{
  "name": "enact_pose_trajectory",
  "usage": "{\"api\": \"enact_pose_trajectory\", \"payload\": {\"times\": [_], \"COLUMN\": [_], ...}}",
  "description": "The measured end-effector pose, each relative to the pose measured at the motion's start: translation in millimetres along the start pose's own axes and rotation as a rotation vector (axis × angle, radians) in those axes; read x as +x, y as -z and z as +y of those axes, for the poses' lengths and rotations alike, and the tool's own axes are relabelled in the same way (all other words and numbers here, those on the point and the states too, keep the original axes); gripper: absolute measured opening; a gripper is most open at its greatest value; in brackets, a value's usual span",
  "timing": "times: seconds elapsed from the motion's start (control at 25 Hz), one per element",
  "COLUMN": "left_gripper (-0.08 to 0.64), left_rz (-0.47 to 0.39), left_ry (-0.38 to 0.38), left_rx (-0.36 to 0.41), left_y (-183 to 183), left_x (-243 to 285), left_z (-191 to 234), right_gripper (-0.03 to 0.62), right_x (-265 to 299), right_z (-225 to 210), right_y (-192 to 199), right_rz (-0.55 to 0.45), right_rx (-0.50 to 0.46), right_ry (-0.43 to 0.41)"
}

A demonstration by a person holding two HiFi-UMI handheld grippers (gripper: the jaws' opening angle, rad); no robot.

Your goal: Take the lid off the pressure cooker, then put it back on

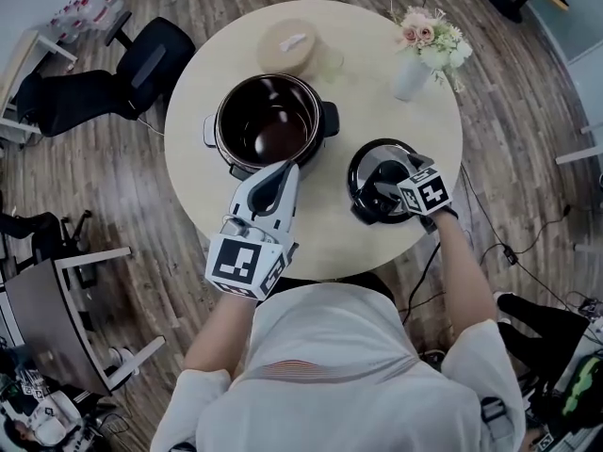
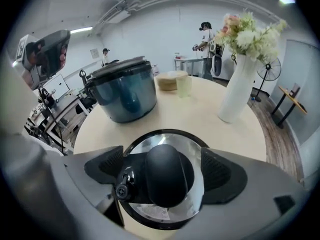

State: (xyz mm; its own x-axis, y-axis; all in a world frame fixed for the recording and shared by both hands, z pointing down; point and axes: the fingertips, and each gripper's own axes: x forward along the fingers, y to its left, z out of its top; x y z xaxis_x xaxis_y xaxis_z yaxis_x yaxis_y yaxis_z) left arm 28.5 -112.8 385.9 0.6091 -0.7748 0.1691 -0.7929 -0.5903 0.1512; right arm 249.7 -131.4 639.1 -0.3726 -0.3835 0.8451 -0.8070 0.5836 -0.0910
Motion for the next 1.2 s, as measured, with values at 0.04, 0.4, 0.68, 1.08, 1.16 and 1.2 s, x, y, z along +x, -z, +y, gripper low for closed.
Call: {"api": "enact_pose_trajectory", "payload": {"times": [0.04, 0.4, 0.68, 1.08, 1.16, 1.2], "left_gripper": [0.005, 0.005, 0.005, 0.005, 0.005, 0.005], "left_rz": [0.003, 0.020, 0.019, 0.028, 0.027, 0.026], "left_ry": [-0.002, -0.003, 0.006, 0.019, 0.021, 0.022], "left_rx": [-0.001, -0.010, -0.008, -0.009, -0.009, -0.009], "left_y": [1, 9, 6, 6, 7, 7], "left_x": [0, 3, 9, 12, 12, 12], "left_z": [0, 3, 3, 3, 3, 3], "right_gripper": [0.491, 0.489, 0.446, 0.295, 0.295, 0.296], "right_x": [5, 30, 32, 30, 32, 32], "right_z": [-1, 0, 2, -4, -4, -4], "right_y": [6, 25, 26, 27, 27, 27], "right_rz": [0.023, 0.111, 0.133, 0.164, 0.167, 0.167], "right_rx": [0.001, 0.010, 0.004, -0.025, -0.028, -0.030], "right_ry": [-0.006, -0.041, -0.054, -0.011, -0.012, -0.013]}}
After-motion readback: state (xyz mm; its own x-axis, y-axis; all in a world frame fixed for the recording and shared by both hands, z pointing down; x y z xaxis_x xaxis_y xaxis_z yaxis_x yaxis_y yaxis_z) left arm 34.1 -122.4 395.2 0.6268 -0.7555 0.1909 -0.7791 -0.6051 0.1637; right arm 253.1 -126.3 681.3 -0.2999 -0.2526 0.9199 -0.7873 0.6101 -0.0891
